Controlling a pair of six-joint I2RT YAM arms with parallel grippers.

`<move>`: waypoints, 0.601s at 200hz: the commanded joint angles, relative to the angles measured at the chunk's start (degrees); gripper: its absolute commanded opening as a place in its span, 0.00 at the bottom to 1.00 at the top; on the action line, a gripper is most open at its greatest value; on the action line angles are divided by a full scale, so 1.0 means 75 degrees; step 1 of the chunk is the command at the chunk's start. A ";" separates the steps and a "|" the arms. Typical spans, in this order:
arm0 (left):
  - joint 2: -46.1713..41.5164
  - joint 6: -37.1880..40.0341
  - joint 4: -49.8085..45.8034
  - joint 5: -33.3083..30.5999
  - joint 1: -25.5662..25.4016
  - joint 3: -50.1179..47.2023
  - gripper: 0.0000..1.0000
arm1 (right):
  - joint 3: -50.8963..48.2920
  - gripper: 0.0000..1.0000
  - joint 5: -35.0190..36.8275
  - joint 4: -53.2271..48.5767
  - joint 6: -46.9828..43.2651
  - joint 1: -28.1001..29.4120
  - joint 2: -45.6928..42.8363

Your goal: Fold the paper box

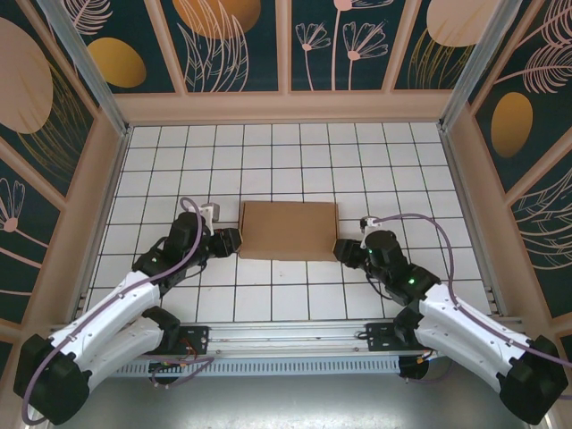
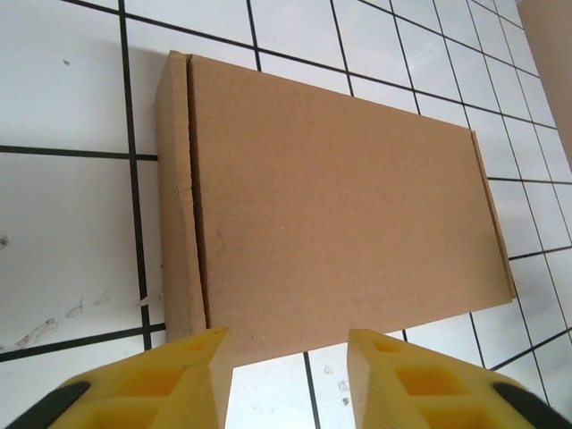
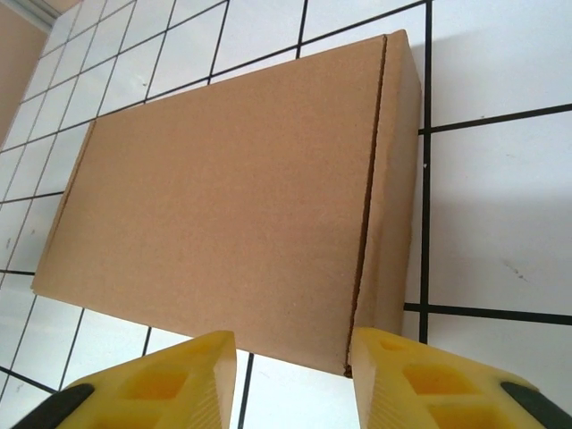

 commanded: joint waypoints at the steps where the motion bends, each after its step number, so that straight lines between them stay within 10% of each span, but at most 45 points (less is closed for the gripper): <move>1: 0.0371 0.0364 -0.0140 -0.0293 -0.0006 0.0348 0.45 | 0.0322 0.42 0.0142 -0.0196 -0.0295 -0.0162 0.0362; 120: 0.3997 0.0177 0.2547 -0.0623 0.0253 0.0594 0.41 | 0.0896 0.31 -0.1748 0.2367 -0.0718 -0.1853 0.4216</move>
